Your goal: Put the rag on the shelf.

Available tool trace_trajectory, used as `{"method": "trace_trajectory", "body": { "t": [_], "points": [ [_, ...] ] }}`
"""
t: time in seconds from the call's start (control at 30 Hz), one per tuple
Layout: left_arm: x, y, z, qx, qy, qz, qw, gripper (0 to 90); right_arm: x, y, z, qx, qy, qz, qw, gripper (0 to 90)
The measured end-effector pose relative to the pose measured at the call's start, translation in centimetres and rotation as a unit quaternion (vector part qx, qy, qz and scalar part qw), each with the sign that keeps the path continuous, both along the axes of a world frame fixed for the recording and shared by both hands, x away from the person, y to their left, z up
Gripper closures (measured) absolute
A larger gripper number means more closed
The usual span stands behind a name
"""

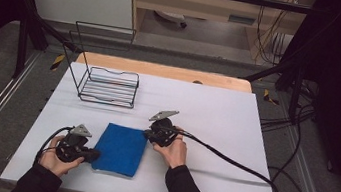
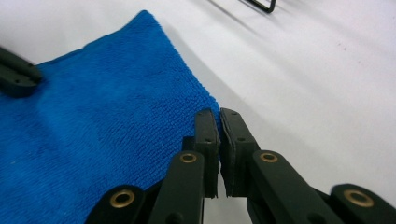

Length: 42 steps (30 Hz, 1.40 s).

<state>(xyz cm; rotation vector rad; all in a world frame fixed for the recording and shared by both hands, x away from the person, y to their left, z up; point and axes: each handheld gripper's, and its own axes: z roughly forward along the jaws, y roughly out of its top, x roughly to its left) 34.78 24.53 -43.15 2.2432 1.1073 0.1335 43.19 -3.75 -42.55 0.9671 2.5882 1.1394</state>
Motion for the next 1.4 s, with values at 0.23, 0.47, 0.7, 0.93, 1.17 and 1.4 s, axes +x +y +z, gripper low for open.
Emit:
{"method": "trace_trajectory", "body": {
  "t": [0.23, 0.47, 0.7, 0.93, 1.17, 1.4],
  "points": [
    [-0.5, -0.1, 0.6, -0.01, -0.033, 0.012, 0.9993, 89.6, 0.9, 0.4, -1.7, -0.009, -0.013, -0.002, 0.9999, 84.3],
    [-0.5, 0.7, 1.1, -0.013, -0.048, 0.023, 0.9985, 89.7, 0.6, 0.3, -1.2, 0.005, -0.037, -0.013, 0.9992, 70.6],
    [-0.2, 0.9, 1.4, -0.016, -0.06, 0.017, 0.9979, 77.1, -0.6, -0.5, 0.3, 0.038, -0.047, -0.019, 0.998, 37.9],
    [1.0, 1.6, 2.4, -0.024, -0.068, 0.017, 0.9972, 45.5, -1.5, -2.4, 0.8, 0.059, -0.034, -0.022, 0.9974, 14.9],
    [2.8, 0.9, 3.0, -0.027, -0.079, 0.009, 0.9965, 21.7, -2.6, -4.4, 0.7, 0.055, -0.031, -0.026, 0.9977, 7.7],
    [5.6, 0.1, 3.2, -0.023, -0.083, 0.034, 0.9957, 16.6, -3.6, -6.2, 0.2, 0.052, -0.025, -0.043, 0.9974, 5.4]
  ]
}}
